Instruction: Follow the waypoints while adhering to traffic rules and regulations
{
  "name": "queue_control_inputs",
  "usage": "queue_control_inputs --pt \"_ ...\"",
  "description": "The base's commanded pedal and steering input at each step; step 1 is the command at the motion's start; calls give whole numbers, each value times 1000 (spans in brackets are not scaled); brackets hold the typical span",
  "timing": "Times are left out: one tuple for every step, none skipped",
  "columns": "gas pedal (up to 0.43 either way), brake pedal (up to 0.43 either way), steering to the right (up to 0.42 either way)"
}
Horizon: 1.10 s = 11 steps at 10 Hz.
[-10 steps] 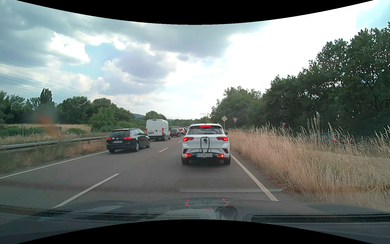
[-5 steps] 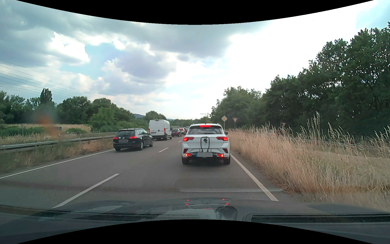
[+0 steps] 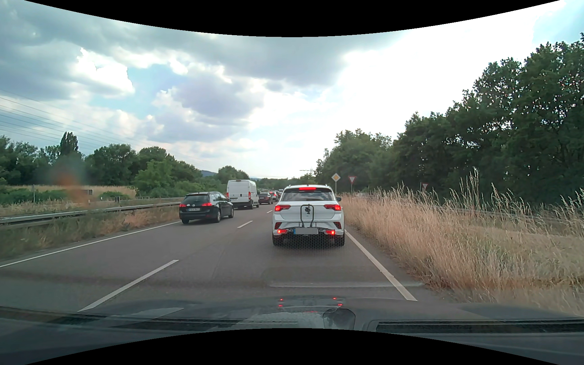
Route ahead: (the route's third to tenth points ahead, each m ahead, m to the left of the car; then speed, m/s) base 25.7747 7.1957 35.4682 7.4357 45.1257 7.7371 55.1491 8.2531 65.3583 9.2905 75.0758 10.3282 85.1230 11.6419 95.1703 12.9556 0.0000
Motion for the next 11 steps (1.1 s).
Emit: queue_control_inputs --pt "0 250 -16" --pt "0 250 -15" --pt "0 250 -15" --pt "0 250 -16" --pt "0 250 -15" --pt "0 250 -16" --pt "0 244 -15" --pt "0 250 -15" --pt "0 250 -15" --pt "0 250 -16" --pt "0 250 -16"
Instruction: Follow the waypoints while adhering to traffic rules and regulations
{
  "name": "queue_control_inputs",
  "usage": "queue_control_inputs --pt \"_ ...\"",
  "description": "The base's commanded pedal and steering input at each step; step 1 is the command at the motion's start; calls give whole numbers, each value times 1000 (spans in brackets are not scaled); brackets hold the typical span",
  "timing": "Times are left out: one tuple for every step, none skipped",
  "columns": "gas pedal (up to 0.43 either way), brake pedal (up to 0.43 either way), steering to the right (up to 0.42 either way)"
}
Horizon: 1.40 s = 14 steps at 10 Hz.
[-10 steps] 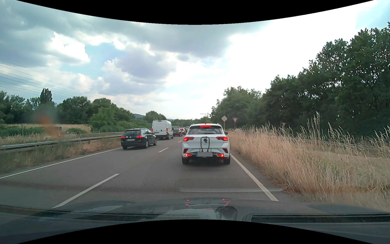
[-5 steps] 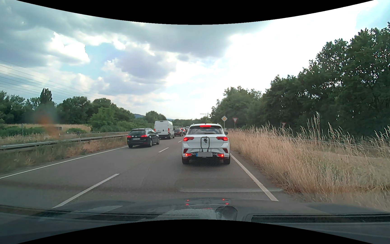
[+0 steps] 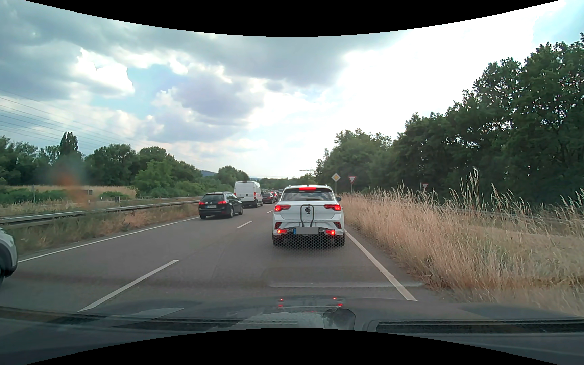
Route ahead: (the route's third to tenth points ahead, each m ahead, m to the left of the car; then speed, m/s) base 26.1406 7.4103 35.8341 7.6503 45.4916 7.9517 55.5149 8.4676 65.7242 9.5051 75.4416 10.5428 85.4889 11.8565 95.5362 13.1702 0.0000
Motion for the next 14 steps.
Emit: queue_control_inputs --pt "0 250 -15" --pt "0 250 -16" --pt "0 250 -16" --pt "0 250 -16" --pt "0 250 -16" --pt "0 250 -16" --pt "0 250 -15" --pt "0 250 -16" --pt "0 250 -16" --pt "0 250 -15" --pt "0 250 -15" --pt "0 250 -15" --pt "0 250 -16" --pt "0 250 -15"
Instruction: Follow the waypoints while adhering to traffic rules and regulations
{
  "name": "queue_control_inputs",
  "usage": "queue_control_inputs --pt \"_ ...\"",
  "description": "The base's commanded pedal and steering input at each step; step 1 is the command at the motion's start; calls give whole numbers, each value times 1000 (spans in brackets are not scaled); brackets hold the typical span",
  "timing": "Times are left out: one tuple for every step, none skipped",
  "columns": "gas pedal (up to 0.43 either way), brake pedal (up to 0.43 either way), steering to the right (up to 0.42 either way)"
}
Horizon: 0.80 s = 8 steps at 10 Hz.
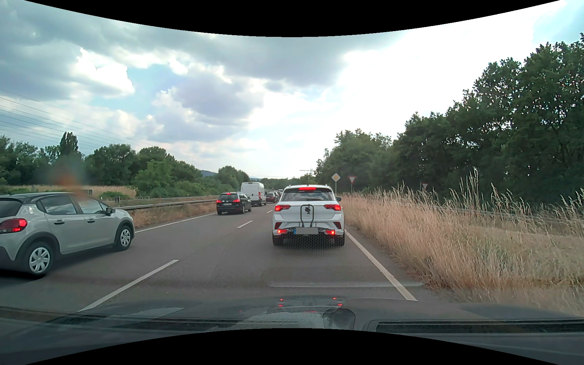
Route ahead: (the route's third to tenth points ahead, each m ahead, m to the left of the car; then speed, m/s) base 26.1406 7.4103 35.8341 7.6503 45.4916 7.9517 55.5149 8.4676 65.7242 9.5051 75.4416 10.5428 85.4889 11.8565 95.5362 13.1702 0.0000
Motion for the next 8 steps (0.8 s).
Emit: queue_control_inputs --pt "0 250 -16" --pt "0 250 -16" --pt "0 250 -15" --pt "0 250 -15" --pt "0 250 -15" --pt "0 250 -16" --pt "0 250 -15" --pt "0 250 -15"
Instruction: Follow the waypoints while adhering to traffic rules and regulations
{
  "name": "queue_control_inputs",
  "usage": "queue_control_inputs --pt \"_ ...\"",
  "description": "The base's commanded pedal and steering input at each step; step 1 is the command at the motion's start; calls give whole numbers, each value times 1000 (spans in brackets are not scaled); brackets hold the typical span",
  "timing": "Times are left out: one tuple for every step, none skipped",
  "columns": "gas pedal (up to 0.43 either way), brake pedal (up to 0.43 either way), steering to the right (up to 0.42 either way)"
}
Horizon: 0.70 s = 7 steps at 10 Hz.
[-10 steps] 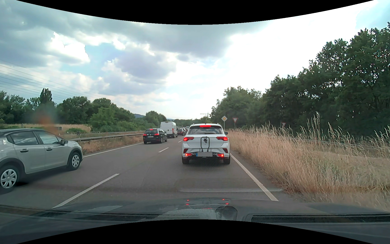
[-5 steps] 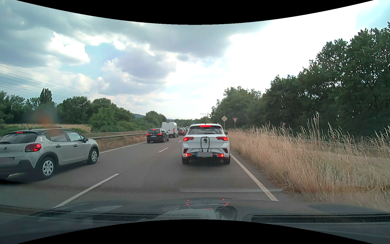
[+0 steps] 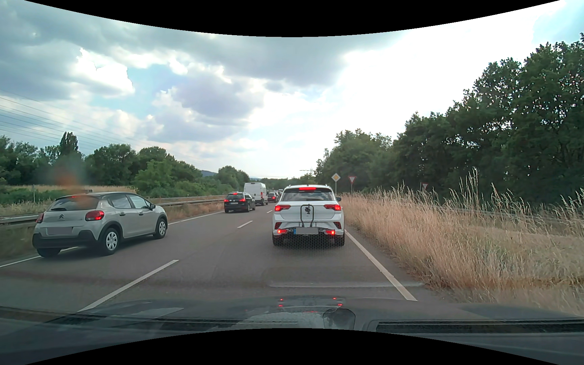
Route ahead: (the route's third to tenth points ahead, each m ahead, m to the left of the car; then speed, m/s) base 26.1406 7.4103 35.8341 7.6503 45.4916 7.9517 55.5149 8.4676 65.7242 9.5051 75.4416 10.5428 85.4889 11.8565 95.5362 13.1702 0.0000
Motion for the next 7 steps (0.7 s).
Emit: queue_control_inputs --pt "0 250 -15" --pt "0 250 -16" --pt "0 250 -16" --pt "0 250 -16" --pt "0 250 -15" --pt "0 250 -15" --pt "0 250 -15"
